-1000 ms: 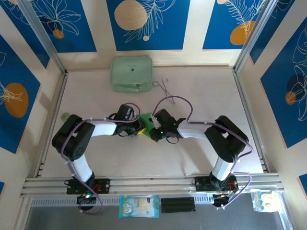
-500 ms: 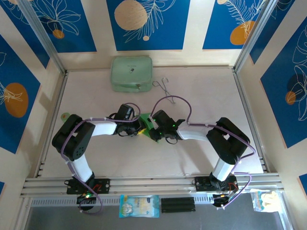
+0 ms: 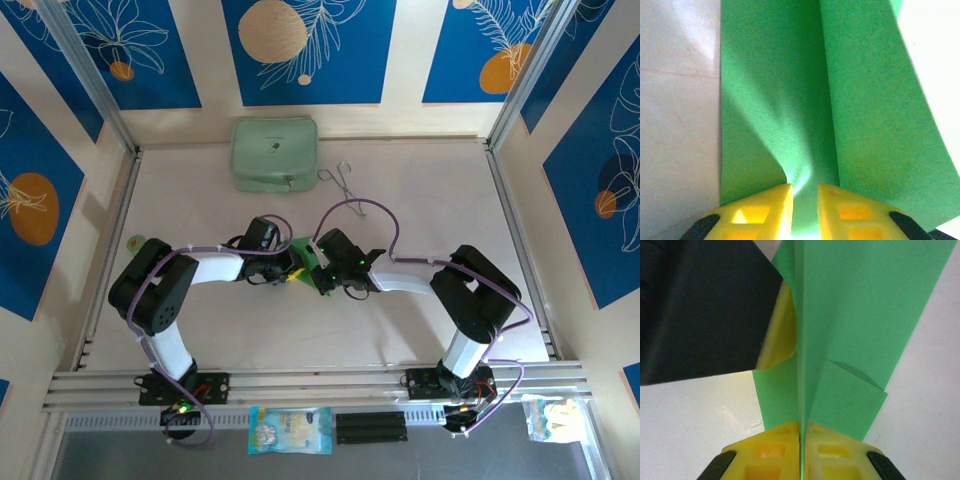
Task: Fold a paper plane with a square sheet of paper (pick it up from the middle)
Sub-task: Fourth fold the wing at the center of the table.
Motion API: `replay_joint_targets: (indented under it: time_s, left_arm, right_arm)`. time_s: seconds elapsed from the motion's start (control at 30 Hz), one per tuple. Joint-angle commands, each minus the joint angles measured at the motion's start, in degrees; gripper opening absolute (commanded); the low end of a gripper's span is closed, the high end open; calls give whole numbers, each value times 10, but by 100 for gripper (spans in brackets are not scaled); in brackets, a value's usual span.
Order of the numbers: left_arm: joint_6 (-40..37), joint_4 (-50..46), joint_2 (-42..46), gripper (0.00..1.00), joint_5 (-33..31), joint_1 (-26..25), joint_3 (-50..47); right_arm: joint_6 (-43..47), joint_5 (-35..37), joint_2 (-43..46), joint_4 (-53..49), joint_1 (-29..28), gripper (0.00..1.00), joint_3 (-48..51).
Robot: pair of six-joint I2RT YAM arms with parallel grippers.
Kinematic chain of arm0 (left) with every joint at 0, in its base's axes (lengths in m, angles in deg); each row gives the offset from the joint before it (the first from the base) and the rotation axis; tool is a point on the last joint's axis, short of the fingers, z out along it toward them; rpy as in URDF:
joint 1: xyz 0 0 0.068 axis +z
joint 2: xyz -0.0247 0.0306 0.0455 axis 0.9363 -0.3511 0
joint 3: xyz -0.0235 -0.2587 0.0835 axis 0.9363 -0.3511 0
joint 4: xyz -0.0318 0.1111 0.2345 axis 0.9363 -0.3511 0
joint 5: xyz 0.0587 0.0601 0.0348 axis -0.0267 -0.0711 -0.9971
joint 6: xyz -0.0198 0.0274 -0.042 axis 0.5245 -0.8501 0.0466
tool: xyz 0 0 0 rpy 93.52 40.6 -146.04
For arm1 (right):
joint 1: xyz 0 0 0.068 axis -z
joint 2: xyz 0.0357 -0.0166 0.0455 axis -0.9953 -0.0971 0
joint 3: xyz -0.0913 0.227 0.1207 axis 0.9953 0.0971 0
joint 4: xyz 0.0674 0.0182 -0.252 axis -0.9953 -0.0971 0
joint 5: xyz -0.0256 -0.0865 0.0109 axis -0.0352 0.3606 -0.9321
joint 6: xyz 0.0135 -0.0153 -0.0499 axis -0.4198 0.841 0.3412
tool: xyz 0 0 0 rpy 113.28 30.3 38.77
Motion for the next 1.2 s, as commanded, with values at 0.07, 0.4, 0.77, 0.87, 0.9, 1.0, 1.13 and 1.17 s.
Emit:
replay_joint_targets:
  time_s: [0.07, 0.4, 0.77, 0.87, 0.9, 1.0, 1.13, 1.17]
  left_arm:
    - [-12, -27, -2, 22, -3, -5, 3]
    - [-29, -61, 42, 23, -19, -5, 12]
    - [-33, -2, 54, 23, 2, -6, -14]
    - [-31, 21, 44, 23, 14, -9, -14]
    - [-31, 25, 41, 24, 16, -10, -13]
    - [-32, 29, 30, 24, 19, -13, -9]
    - [-34, 34, 16, 26, 24, -16, -2]
    - [-36, 35, 13, 27, 24, -16, 0]
  right_arm:
    - [-3, -55, 4, 31, 11, 8, 12]
    - [-30, -109, 7, 51, 38, 7, 37]
    - [-66, -188, -1, 94, 75, 6, 63]
    - [-74, -205, -5, 104, 83, 6, 68]
    - [-76, -209, -6, 106, 85, 6, 69]
    - [-84, -226, -9, 117, 95, 6, 73]
    - [-89, -246, -16, 126, 104, 6, 77]
    - [-90, -248, -17, 126, 105, 6, 77]
